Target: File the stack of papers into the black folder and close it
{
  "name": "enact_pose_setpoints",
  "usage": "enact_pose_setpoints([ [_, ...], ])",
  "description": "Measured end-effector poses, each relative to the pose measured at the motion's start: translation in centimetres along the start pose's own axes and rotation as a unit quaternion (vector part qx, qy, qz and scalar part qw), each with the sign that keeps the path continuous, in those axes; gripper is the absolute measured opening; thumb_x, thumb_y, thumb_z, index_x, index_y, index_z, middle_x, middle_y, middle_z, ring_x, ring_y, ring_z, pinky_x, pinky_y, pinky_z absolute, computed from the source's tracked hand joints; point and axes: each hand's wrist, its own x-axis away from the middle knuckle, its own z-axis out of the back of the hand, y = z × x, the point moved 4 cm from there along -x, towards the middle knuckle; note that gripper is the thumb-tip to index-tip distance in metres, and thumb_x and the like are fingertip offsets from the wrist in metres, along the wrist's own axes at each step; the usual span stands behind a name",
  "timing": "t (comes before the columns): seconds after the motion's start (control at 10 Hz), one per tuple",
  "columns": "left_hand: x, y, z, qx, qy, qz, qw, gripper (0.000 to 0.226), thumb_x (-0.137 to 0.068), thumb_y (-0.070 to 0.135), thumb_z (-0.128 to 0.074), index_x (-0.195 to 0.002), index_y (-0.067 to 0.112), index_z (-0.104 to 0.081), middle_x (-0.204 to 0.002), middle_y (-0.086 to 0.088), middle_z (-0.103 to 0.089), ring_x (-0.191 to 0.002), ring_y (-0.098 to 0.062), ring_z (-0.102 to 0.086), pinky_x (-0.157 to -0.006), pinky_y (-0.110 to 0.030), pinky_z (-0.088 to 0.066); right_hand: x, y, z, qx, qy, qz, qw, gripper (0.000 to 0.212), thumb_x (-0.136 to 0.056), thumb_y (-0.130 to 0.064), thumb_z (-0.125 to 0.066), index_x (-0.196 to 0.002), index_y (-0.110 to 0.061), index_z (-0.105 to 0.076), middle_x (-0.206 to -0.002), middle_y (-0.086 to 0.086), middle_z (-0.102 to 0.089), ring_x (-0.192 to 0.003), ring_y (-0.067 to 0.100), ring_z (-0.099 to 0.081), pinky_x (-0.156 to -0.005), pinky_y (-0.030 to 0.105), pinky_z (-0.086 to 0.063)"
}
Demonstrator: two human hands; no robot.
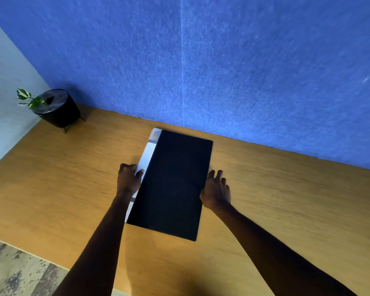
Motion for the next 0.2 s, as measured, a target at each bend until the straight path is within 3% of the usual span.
enact_pose_setpoints([
  [0.1,0.5,1.7,0.4,-0.004,0.021,0.021,1.000,0.030,-0.090,0.020,-0.066,-0.105,-0.006,-0.063,-0.112,-0.028,-0.057,-0.109,-0.042,-0.055,-0.088,-0.046,-0.048,0.5,1.3,0.6,0.016,0.063,0.059,0.996,0.069,-0.094,-0.023,-0.060,-0.151,-0.004,-0.025,-0.154,0.023,-0.029,-0.132,0.036,-0.046,-0.101,0.040,-0.049],
  [0.2,2.6,6.7,-0.2,0.030,0.044,-0.045,0.998,0.042,-0.093,0.024,-0.062,-0.127,0.000,-0.057,-0.129,-0.021,-0.055,-0.120,-0.037,-0.053,-0.098,-0.044,-0.045,1.2,4.5,2.1,0.008,0.136,0.098,0.986,0.062,-0.099,-0.023,-0.052,-0.152,-0.002,-0.027,-0.159,0.025,-0.026,-0.145,0.039,-0.033,-0.112,0.044,-0.038],
])
